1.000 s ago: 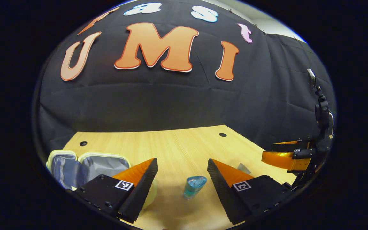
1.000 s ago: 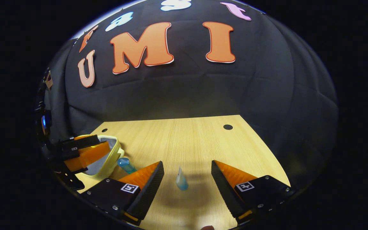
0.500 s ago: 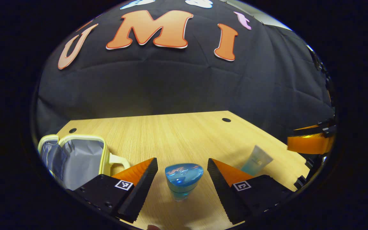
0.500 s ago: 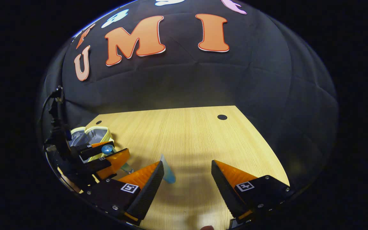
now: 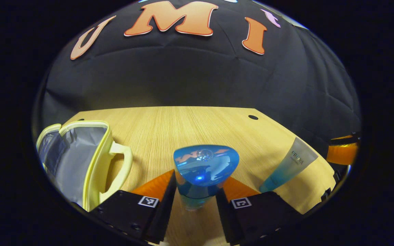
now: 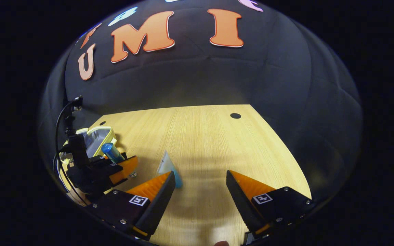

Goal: First open the suitcase, pack the skin care products into it, and then close the suitcase.

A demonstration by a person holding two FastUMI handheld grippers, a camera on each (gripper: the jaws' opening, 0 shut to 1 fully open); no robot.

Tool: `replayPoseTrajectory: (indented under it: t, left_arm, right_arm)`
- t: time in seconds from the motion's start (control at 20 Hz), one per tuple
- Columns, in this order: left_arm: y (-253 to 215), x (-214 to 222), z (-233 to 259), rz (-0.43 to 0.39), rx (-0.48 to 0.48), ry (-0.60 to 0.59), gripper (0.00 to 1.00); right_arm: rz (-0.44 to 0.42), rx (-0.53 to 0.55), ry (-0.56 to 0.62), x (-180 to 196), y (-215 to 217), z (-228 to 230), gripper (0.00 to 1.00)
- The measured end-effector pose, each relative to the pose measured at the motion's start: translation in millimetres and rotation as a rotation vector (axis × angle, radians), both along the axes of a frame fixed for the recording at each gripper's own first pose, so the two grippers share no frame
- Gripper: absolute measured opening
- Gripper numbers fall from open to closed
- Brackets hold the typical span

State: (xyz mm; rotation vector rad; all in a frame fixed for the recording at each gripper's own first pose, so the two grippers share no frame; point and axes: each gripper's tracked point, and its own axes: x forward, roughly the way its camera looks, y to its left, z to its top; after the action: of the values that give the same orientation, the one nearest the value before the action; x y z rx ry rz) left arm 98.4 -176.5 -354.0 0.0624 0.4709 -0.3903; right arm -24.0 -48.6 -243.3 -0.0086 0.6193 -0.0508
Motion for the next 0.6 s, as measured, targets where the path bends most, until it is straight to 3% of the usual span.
replayPoseTrajectory:
  t: [0.05, 0.2, 0.6]
  left_arm:
    - [1.6, 0.3, -1.5, 0.005, 0.004, 0.001, 0.56]
    - [3.1, -0.8, -2.3, -0.015, 0.064, 0.018, 0.49]
    - [7.6, -39.8, 57.5, -0.047, 0.017, 0.092, 0.49]
  right_arm:
    - [0.003, 0.008, 0.008, -2.3, 2.5, -3.6, 0.96]
    - [0.018, 0.023, 0.024, -6.6, 9.5, -9.4, 0.96]
    - [0.112, 0.063, 0.034, 12.6, 49.9, -32.2, 0.95]
